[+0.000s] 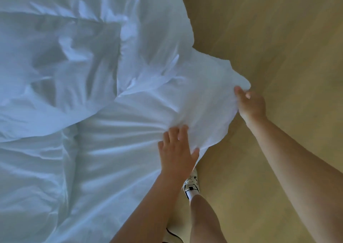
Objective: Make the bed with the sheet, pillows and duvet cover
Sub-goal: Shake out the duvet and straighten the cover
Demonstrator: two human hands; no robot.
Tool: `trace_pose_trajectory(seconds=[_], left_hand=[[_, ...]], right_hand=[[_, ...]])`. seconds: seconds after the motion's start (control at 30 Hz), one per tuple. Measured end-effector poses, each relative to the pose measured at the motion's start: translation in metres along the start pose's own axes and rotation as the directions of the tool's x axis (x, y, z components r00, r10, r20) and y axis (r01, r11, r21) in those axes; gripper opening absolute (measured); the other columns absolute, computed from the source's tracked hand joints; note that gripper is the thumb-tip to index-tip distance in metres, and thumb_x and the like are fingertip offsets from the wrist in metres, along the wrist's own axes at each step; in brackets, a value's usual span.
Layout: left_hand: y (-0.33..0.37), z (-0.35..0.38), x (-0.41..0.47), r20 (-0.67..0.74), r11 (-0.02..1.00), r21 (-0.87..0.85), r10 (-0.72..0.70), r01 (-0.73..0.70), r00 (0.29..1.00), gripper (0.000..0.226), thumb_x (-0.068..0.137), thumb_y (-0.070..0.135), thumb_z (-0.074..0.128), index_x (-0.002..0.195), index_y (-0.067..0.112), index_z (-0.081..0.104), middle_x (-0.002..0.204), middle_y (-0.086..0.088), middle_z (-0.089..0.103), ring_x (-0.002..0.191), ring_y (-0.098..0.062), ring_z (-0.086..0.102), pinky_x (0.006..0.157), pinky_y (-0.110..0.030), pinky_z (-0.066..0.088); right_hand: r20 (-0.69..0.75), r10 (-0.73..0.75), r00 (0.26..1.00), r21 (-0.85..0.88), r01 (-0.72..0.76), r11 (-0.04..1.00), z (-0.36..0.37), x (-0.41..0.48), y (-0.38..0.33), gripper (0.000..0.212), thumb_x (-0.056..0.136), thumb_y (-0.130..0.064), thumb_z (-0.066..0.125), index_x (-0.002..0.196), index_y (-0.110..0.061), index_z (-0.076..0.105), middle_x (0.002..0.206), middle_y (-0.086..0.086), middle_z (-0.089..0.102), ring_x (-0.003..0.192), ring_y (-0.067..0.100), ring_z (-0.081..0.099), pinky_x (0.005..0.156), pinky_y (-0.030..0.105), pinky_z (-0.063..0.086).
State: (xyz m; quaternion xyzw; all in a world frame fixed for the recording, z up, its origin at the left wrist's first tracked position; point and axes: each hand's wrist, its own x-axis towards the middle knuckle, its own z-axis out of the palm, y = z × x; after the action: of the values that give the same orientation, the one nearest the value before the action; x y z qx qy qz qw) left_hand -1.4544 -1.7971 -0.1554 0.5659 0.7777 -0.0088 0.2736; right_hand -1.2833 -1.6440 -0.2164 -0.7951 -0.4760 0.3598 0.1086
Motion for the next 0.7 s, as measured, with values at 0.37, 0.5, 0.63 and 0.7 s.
trace_pose_trajectory(seconds=[0.37,0.5,0.63,0.7], left_hand=[[-0.048,0.016,-0.083,0.319,0.948,0.316,-0.068,-0.039,0.945,0.05,0.092,0.06,0.036,0.119,0.019,0.044,0.119,0.004,0.048,0.108,-0.017,0.048,0.079,-0.028,0.037],[-0.085,0.013,-0.128,0.295,0.876,0.477,-0.238,0.074,0.925,0.056,0.075,0.058,0.068,0.104,0.01,0.06,0.1,-0.003,0.06,0.079,-0.016,0.062,0.052,-0.024,0.042],[-0.098,0.015,-0.146,0.269,0.902,0.429,-0.075,-0.05,0.96,0.046,0.023,0.012,0.093,0.06,0.013,0.066,0.054,0.001,0.057,0.035,-0.012,0.053,0.031,-0.013,0.031],[-0.095,0.015,-0.146,0.351,0.924,0.375,-0.069,-0.072,0.934,0.035,0.051,0.012,0.084,0.082,0.011,0.067,0.074,-0.001,0.063,0.054,-0.014,0.062,0.04,-0.019,0.036]], right_hand=[[-0.2,-0.184,0.962,-0.151,0.155,0.976,-0.009,-0.047,-0.017,0.034,0.091,-0.029,0.052,0.112,-0.004,0.05,0.117,0.016,0.049,0.107,0.03,0.047,0.082,0.037,0.037],[0.085,-0.075,0.994,-0.095,0.083,0.992,0.025,-0.134,-0.006,0.064,0.078,-0.055,0.063,0.112,-0.003,0.046,0.113,0.011,0.051,0.103,0.031,0.051,0.074,0.038,0.044],[0.526,0.126,0.841,-0.145,-0.057,0.988,0.054,-0.194,0.016,0.052,0.086,-0.05,0.058,0.108,-0.003,0.055,0.101,0.008,0.062,0.092,0.028,0.06,0.067,0.026,0.038],[0.539,0.112,0.835,-0.097,-0.071,0.993,0.059,-0.203,0.02,0.033,0.095,-0.034,0.05,0.092,-0.002,0.057,0.089,0.012,0.06,0.086,0.03,0.058,0.066,0.027,0.035]])
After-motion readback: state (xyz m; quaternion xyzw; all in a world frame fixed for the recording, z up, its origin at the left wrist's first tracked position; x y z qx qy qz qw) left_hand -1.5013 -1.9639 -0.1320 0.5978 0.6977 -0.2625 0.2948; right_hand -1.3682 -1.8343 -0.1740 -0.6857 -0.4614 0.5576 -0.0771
